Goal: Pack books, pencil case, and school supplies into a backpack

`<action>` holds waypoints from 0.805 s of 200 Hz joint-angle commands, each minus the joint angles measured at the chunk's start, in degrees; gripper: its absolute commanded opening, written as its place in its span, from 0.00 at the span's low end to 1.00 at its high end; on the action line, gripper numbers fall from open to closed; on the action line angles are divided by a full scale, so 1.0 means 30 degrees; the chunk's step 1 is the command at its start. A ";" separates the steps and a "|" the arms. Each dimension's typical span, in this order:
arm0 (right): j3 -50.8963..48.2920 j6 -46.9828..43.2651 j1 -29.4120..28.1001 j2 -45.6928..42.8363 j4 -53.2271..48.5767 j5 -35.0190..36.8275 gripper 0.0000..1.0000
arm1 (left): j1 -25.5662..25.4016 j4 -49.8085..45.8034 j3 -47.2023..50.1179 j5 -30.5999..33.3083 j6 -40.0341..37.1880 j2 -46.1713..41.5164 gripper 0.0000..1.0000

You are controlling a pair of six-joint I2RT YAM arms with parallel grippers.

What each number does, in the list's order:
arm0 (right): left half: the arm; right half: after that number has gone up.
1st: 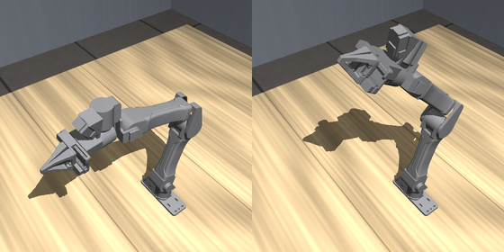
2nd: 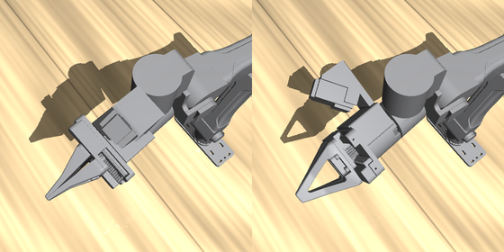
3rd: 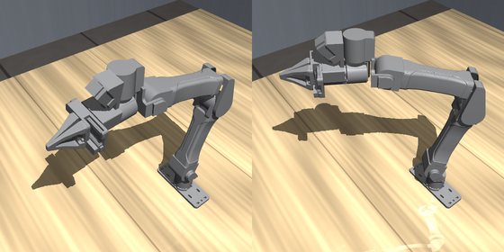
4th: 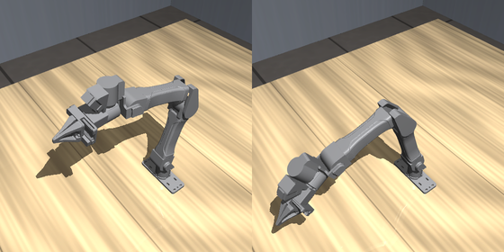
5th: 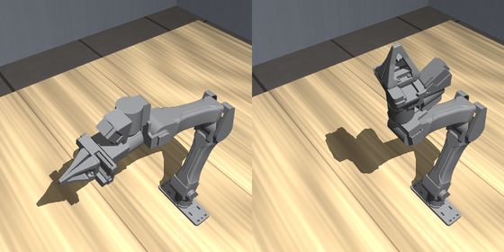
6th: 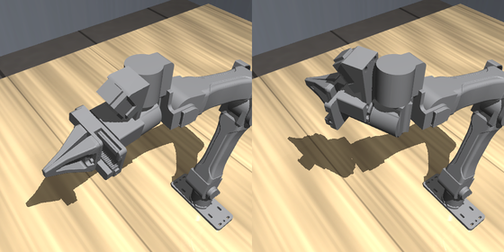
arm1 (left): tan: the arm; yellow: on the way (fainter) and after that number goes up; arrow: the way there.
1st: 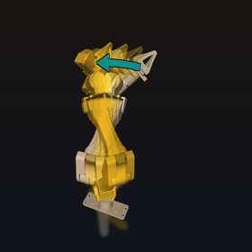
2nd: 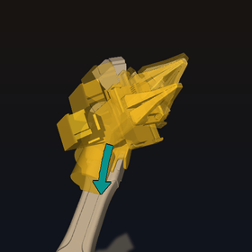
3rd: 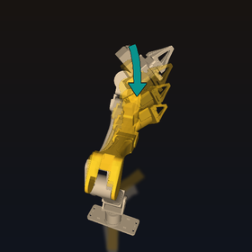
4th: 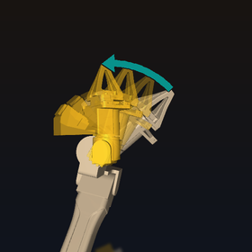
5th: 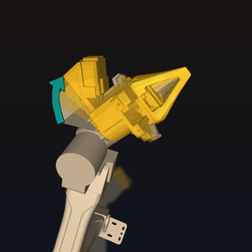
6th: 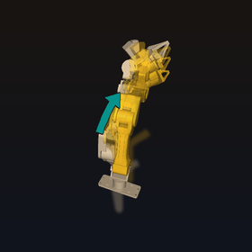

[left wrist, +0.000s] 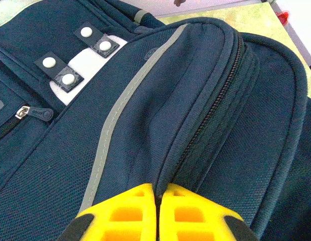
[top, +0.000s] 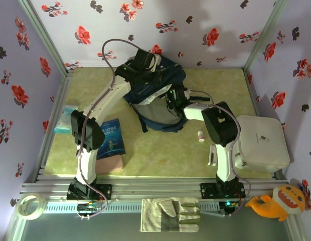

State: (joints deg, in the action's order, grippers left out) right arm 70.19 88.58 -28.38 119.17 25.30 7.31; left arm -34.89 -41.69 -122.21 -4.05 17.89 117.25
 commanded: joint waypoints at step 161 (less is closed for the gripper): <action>-0.3566 -0.1122 0.0083 -0.3153 0.2897 -0.2437 0.55 | 0.0876 0.1850 -0.0520 -0.0627 0.1229 -0.1481 0.00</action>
State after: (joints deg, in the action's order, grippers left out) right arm 65.32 87.00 -29.08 116.53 31.90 1.45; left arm -33.69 -41.58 -122.26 -5.58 19.42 117.25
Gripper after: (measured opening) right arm 0.535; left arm 0.062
